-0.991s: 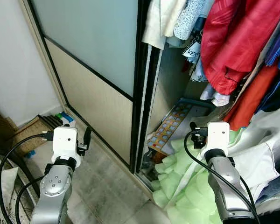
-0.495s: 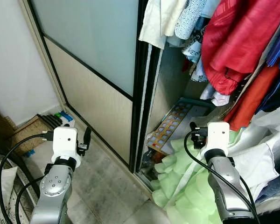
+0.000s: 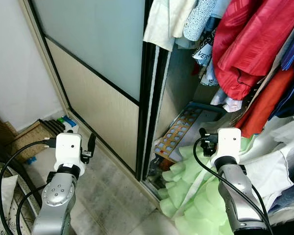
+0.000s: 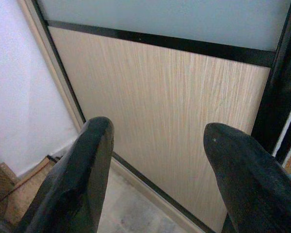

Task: Clean up the room

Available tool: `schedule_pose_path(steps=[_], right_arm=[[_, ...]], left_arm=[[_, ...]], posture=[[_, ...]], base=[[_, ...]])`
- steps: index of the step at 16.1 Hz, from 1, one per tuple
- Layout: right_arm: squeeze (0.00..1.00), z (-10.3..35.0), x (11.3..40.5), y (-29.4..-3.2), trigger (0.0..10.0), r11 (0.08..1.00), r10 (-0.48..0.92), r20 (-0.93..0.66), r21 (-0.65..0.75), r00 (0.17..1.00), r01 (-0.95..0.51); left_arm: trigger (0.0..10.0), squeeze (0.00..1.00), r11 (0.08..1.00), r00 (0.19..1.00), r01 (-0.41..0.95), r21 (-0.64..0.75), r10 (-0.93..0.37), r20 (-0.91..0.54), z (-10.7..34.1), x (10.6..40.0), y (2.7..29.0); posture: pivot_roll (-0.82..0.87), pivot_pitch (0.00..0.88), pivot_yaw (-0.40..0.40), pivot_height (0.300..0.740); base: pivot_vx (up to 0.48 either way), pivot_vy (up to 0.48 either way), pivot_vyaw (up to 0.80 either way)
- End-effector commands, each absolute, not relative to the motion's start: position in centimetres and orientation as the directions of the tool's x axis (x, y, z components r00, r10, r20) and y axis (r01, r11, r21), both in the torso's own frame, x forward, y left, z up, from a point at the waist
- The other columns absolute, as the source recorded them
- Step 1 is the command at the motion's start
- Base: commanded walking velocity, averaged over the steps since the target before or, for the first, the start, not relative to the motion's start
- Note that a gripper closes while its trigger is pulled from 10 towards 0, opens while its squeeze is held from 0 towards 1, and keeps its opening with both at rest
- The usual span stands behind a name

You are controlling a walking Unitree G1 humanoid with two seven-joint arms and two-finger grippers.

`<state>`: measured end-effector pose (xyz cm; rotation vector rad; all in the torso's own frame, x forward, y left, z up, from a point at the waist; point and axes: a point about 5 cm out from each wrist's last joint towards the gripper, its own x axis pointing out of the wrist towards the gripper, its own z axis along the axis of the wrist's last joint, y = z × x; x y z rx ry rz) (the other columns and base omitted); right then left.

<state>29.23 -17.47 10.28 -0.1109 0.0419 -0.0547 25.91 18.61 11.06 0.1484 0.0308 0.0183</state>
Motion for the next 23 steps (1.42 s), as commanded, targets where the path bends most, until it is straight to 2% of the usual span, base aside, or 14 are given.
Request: schedule_pose_path(steps=[1, 13, 14, 15, 21, 23], right_arm=[[0.0, 10.6, 29.2, -17.6, 10.0, 0.992, -0.058, -0.033, -0.11, 0.998, 0.054], [0.0, 10.6, 29.2, -17.6, 10.0, 0.992, -0.058, -0.033, -0.11, 0.998, 0.054], [0.0, 10.4, 29.2, -17.6, 10.0, 0.991, -0.056, -0.053, -0.126, 0.997, 0.049], [0.0, 11.8, 28.9, -17.1, 10.0, 0.997, 0.034, 0.029, -0.067, 0.999, -0.032], [0.0, 11.4, 28.3, -17.2, 10.0, 0.995, 0.07, 0.026, -0.071, 0.997, -0.068], [0.0, 11.2, 28.0, -17.3, 10.0, 0.995, 0.064, 0.012, -0.073, 0.998, -0.063]], left_arm=[[10.0, 0.0, 0.989, 1.0, -0.01, 0.15, 0.013, -0.025, 11.3, 26.0, 18.5], [10.0, 0.0, 0.989, 1.0, -0.01, 0.15, 0.013, -0.025, 11.3, 26.0, 18.5], [10.0, 0.0, 0.989, 1.0, -0.008, 0.146, 0.012, -0.029, 11.2, 25.9, 18.5], [10.0, 0.0, 0.988, 0.999, -0.037, 0.147, 0.037, 0.004, 11.5, 24.1, 20.1], [10.0, 0.0, 0.991, 0.995, -0.093, 0.096, 0.095, -0.014, 10.8, 22.4, 20.5], [10.0, 0.0, 0.988, 0.997, -0.076, 0.131, 0.079, -0.019, 10.7, 22.2, 20.3]], posture=[[-0.09, 0.07, -0.053, 0.74], [-0.09, 0.07, -0.053, 0.74], [0.0, 0.0, 0.0, 0.74], [-0.07, 0.027, -0.064, 0.74], [-0.05, 0.0, -0.094, 0.74], [-0.05, 0.0, -0.098, 0.74]], base=[[0.0, 0.0, 0.0], [0.0, 0.0, 0.0], [0.0, 0.0, 0.0], [0.0, 0.0, 0.0], [0.0, 0.0, 0.0], [0.0, 0.0, 0.0]])
